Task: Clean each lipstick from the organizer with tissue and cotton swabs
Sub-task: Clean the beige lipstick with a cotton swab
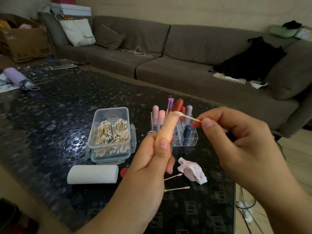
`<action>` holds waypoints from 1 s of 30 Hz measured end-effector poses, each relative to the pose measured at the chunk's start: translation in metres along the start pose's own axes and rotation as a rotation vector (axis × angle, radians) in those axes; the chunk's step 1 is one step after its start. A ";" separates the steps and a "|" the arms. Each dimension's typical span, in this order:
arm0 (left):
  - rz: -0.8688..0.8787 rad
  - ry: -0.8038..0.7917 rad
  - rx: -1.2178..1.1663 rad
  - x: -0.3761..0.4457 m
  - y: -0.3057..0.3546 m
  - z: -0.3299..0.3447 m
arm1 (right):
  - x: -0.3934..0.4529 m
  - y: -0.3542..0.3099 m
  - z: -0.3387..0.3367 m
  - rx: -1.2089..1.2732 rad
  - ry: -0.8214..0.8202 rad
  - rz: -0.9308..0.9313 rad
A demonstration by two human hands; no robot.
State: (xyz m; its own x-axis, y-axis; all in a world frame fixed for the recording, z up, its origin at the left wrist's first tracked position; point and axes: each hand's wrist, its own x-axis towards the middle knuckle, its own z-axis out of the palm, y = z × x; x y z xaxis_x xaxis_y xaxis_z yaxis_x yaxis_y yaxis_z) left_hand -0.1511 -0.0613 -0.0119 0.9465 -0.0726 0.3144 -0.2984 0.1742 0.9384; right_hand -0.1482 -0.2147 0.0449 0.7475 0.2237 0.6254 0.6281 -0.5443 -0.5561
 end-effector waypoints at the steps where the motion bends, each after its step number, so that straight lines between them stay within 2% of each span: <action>1: -0.001 0.000 -0.003 0.000 0.000 0.000 | 0.000 0.000 0.001 -0.005 -0.005 0.001; 6: -0.011 0.004 -0.026 0.001 0.001 0.000 | -0.001 0.001 0.003 0.038 -0.094 0.005; 12: -0.022 0.012 -0.028 0.000 0.002 0.001 | -0.001 0.001 -0.001 0.034 -0.006 0.005; 16: -0.045 0.012 -0.058 0.001 0.003 0.002 | -0.001 0.003 0.002 0.024 -0.067 0.006; 19: -0.105 0.056 -0.161 0.000 0.006 0.004 | -0.002 0.003 0.002 0.035 -0.108 0.000; 22: -0.185 0.079 -0.269 -0.005 0.007 0.005 | -0.001 0.002 -0.001 0.038 -0.045 0.007; 24: -0.217 0.061 -0.350 -0.006 0.010 0.006 | -0.001 0.003 0.000 0.025 -0.031 0.012; 28: -0.279 0.019 -0.517 -0.004 0.012 0.005 | -0.001 0.003 0.001 0.059 -0.110 0.012; 30: -0.294 -0.021 -0.563 -0.003 0.012 0.005 | -0.001 0.003 -0.001 0.056 -0.082 0.013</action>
State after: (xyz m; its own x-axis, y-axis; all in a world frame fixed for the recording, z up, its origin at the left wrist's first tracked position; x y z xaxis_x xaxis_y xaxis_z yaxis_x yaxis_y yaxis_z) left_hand -0.1581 -0.0641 -0.0011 0.9747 -0.2145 0.0634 0.0895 0.6337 0.7684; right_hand -0.1472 -0.2177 0.0433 0.7695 0.2831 0.5725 0.6275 -0.5020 -0.5952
